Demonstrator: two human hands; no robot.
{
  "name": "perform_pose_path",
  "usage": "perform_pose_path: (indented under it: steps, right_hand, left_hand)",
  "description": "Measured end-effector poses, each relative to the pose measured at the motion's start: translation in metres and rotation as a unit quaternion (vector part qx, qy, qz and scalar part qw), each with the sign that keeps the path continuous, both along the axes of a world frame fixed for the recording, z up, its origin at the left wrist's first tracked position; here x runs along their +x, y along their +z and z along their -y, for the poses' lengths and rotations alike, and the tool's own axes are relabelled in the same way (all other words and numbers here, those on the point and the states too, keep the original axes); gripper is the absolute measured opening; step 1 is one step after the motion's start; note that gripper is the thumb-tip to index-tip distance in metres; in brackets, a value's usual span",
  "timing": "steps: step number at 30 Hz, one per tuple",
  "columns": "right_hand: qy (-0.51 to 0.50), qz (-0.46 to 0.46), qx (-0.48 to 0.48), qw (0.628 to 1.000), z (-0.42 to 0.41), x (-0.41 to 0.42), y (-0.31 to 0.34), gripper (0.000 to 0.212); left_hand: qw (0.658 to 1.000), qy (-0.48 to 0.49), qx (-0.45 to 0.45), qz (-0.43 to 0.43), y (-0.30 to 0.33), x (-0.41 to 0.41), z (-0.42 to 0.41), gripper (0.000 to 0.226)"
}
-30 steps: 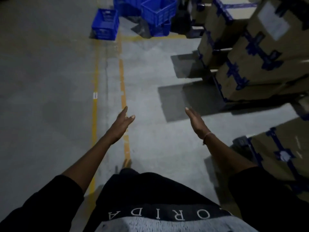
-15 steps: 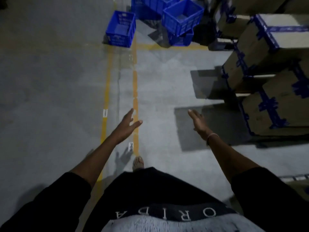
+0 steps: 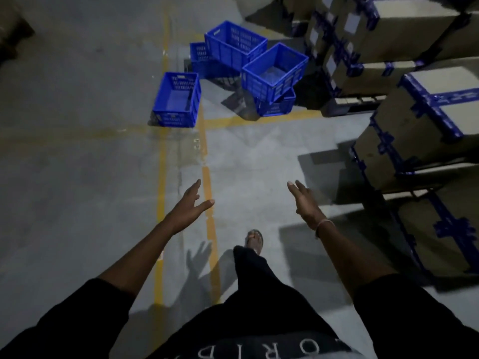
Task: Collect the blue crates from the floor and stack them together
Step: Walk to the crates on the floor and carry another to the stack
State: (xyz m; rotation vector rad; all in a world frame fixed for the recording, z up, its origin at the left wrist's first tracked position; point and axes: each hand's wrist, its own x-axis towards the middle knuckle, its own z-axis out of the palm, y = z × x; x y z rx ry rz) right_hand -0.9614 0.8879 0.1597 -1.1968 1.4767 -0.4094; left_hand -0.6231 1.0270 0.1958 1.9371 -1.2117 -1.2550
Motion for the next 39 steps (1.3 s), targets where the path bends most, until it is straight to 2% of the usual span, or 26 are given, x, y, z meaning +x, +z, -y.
perform_pose_path:
  steps: [7, 13, 18, 22, 26, 30, 34, 37, 39]
  right_hand:
    - [0.018, 0.001, -0.007, 1.000, 0.198, 0.049, 0.024, 0.117]
    - [0.010, -0.009, -0.029, 0.999, 0.353, 0.103, 0.050, 0.091]
    - [-0.012, -0.010, -0.019, 1.000, 0.462, 0.149, 0.038, 0.086]
    - [-0.041, -0.003, -0.022, 0.999, 0.551, 0.196, 0.022, 0.083]
    - [-0.080, -0.010, 0.001, 0.997, 0.622, 0.247, 0.021, 0.091]
    - [-0.105, -0.015, 0.001, 0.994, 0.698, 0.295, 0.021, 0.094]
    - [-0.132, -0.002, -0.005, 0.991, 0.763, 0.328, 0.019, 0.089]
    - [-0.147, -0.007, 0.008, 0.989, 0.815, 0.342, 0.010, 0.086]
    - [-0.162, -0.004, 0.017, 0.987, 0.851, 0.346, 0.000, 0.084]
  left_hand:
    - [1.000, -0.006, 0.000, 0.000, 0.019, 0.038, 0.192, 0.089]
    - [1.000, 0.004, -0.022, -0.021, 0.027, 0.074, 0.345, 0.088]
    - [1.000, -0.011, -0.005, -0.020, 0.010, 0.124, 0.464, 0.089]
    - [0.999, -0.043, -0.011, -0.015, -0.012, 0.184, 0.572, 0.090]
    - [0.997, -0.069, 0.019, -0.011, -0.012, 0.242, 0.678, 0.089]
    - [0.990, -0.137, 0.014, 0.038, -0.007, 0.297, 0.791, 0.092]
    - [0.983, -0.180, 0.009, 0.029, -0.006, 0.330, 0.890, 0.095]
    - [0.975, -0.216, 0.021, 0.045, -0.013, 0.340, 0.963, 0.107]
    - [0.969, -0.242, 0.027, 0.044, -0.018, 0.338, 1.013, 0.104]
